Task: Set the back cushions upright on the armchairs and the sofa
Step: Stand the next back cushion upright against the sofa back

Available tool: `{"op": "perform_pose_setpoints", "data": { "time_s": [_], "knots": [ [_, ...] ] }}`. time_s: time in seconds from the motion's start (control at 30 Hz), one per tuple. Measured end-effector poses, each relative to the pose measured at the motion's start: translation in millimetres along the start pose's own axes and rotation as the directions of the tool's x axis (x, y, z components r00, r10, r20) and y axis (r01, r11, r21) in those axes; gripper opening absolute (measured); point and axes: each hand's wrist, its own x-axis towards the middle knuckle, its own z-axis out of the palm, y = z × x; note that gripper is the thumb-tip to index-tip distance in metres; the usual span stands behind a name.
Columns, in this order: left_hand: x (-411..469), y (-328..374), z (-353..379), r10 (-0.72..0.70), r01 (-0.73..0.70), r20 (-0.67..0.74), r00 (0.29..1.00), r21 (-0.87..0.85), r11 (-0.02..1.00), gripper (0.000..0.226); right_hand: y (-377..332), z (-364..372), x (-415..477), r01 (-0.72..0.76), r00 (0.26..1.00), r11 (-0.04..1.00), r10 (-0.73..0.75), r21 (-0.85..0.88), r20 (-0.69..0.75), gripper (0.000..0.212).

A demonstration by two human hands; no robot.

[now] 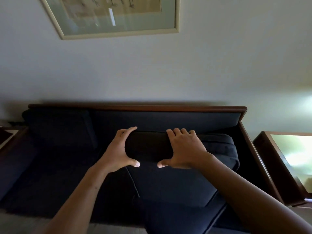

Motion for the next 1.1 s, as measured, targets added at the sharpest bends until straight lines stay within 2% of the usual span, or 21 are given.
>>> {"op": "perform_pose_setpoints", "data": {
  "time_s": [0.1, 0.17, 0.23, 0.27, 0.4, 0.47, 0.57, 0.7, 0.8, 0.87, 0.97, 1.03, 1.1],
  "knots": [
    [-4, -22, 14, -0.077, 0.053, -0.044, 0.996, -0.397, 0.916, 0.138, -5, 7, -1, -0.020, 0.997, 0.999, 0.017, -0.032, -0.081, 0.121],
    [-8, -25, 31, -0.119, 0.105, 0.004, 0.993, -0.505, 0.857, 0.116, -2, 13, -8, -0.028, 0.992, 0.999, 0.023, -0.040, -0.127, 0.114],
    [-12, -23, 50, -0.159, 0.181, 0.086, 0.984, -0.484, 0.856, 0.087, 3, 19, -16, -0.041, 0.986, 0.998, 0.033, -0.044, -0.164, 0.111],
    [-13, -24, 58, -0.178, 0.203, 0.098, 0.979, -0.482, 0.852, 0.081, 5, 22, -20, -0.048, 0.982, 0.998, 0.039, -0.044, -0.186, 0.110],
    [-11, -22, 68, -0.228, 0.202, 0.030, 0.973, -0.585, 0.785, 0.082, 15, 23, -35, -0.070, 0.955, 0.997, 0.060, -0.022, -0.290, 0.106],
    [-9, -11, 66, -0.184, 0.152, 0.006, 0.983, -0.591, 0.792, 0.087, 26, 19, -45, -0.077, 0.936, 0.997, 0.078, 0.016, -0.345, 0.105],
    [-6, 22, 56, -0.048, -0.005, -0.079, 0.996, -0.565, 0.825, 0.094, 51, 14, -66, -0.079, 0.890, 0.987, 0.133, 0.140, -0.436, 0.103],
    [1, 80, 40, 0.155, -0.190, -0.125, 0.980, -0.349, 0.918, 0.096, 92, 26, -98, -0.075, 0.835, 0.915, 0.275, 0.396, -0.477, 0.105],
    [4, 122, 53, 0.247, -0.253, -0.099, 0.964, -0.048, 0.966, 0.101, 113, 60, -114, -0.086, 0.835, 0.804, 0.380, 0.588, -0.397, 0.106],
    [8, 140, 83, 0.302, -0.293, -0.045, 0.952, 0.141, 0.946, 0.102, 115, 92, -119, -0.075, 0.827, 0.689, 0.447, 0.721, -0.342, 0.104],
    [14, 146, 148, 0.326, -0.326, 0.056, 0.944, 0.335, 0.884, 0.100, 108, 142, -123, -0.067, 0.789, 0.415, 0.578, 0.908, -0.206, 0.103],
    [16, 140, 189, 0.334, -0.349, 0.110, 0.936, 0.394, 0.850, 0.097, 103, 175, -130, -0.062, 0.761, 0.186, 0.644, 0.980, -0.074, 0.099],
    [16, 130, 222, 0.361, -0.396, 0.164, 0.918, 0.425, 0.814, 0.099, 101, 198, -139, -0.055, 0.734, 0.017, 0.679, 0.998, 0.029, 0.093]
  ]
}}
